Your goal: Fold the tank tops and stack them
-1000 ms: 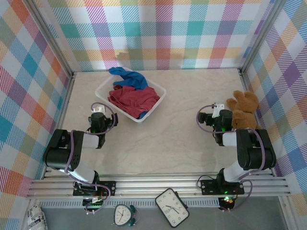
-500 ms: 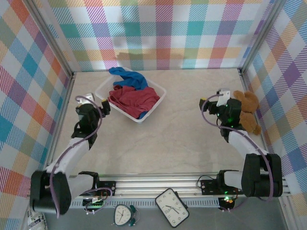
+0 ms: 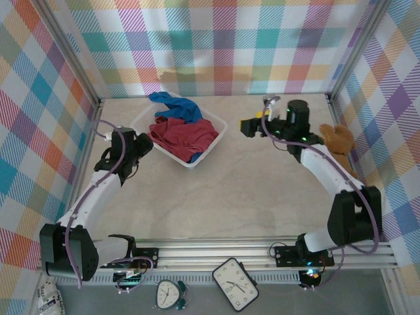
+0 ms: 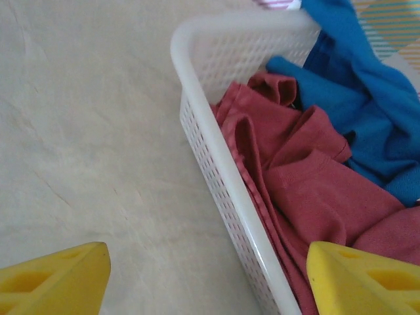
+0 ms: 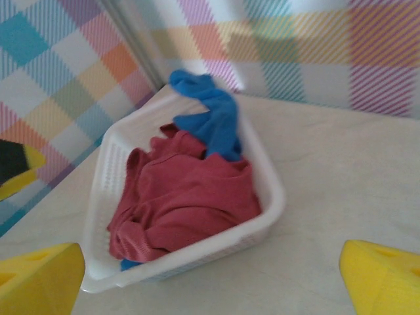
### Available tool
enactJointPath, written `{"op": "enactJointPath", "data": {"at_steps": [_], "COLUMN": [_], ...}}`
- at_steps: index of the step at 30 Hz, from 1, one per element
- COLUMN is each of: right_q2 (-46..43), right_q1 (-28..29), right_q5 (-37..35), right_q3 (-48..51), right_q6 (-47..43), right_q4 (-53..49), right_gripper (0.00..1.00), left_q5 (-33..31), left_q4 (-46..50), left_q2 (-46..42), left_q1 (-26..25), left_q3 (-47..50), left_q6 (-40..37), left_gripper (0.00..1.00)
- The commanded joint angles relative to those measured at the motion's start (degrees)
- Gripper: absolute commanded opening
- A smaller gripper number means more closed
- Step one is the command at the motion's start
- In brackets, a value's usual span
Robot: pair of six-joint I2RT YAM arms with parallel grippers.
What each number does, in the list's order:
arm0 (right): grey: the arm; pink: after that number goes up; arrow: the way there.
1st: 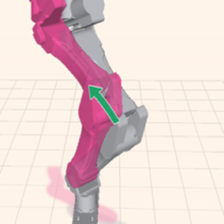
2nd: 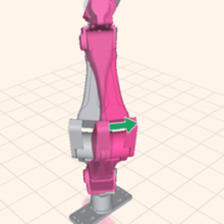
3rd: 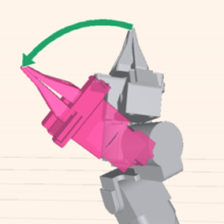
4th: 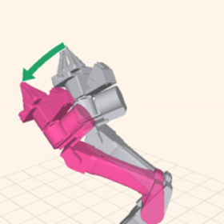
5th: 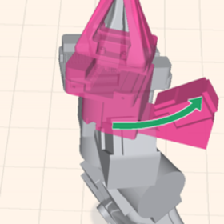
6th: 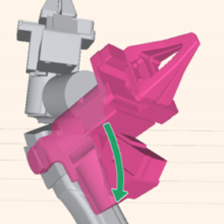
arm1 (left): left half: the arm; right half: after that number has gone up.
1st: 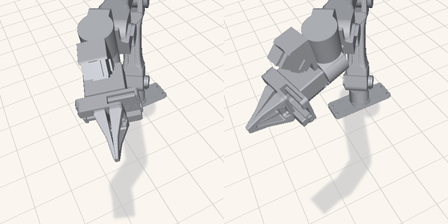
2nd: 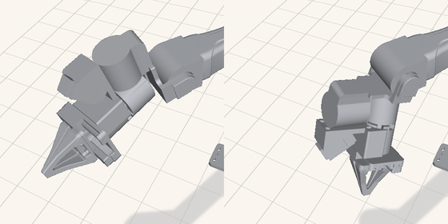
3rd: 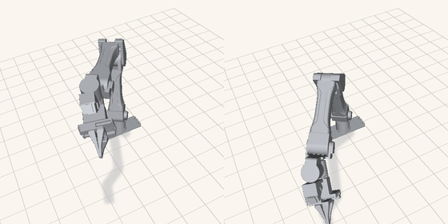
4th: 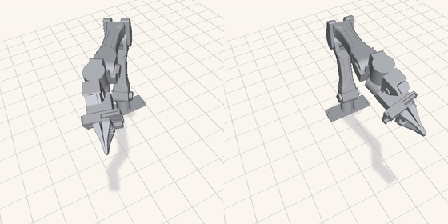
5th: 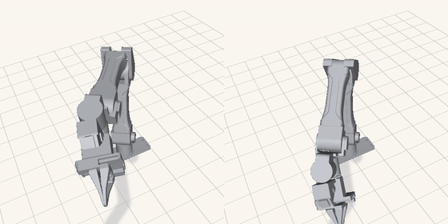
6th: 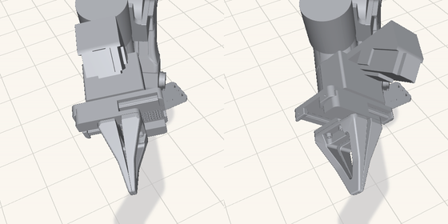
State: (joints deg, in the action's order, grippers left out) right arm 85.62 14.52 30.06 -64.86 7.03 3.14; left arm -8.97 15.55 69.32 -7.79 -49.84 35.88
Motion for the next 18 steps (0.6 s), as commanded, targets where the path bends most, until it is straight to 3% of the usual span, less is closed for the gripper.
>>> {"op": "enactJointPath", "data": {"at_steps": [1, 12, 18], "right_q2": [6.6, 26.1, 31.7], "right_q1": [4.4, 14.7, 18.3], "right_q5": [0.4, -10.4, -14.3], "right_q3": [-6.3, -26.8, -34.1], "right_q6": [-1.3, -8.6, -18.8], "right_q4": [-8.5, -20.3, -26.6], "right_gripper": [0.99, 0.95, 0.94], "left_q5": [1.6, 5.1, 5.8], "left_q4": [2.3, -5.5, -3.6], "left_q2": [3.5, 18.3, 22.6], "left_q1": [-1.7, -4.5, -5.0], "left_q3": [-3.4, -8.8, -11.6], "left_q6": [10.1, 19.2, 20.1], "left_gripper": [0.77, 0.66, 0.42]}}
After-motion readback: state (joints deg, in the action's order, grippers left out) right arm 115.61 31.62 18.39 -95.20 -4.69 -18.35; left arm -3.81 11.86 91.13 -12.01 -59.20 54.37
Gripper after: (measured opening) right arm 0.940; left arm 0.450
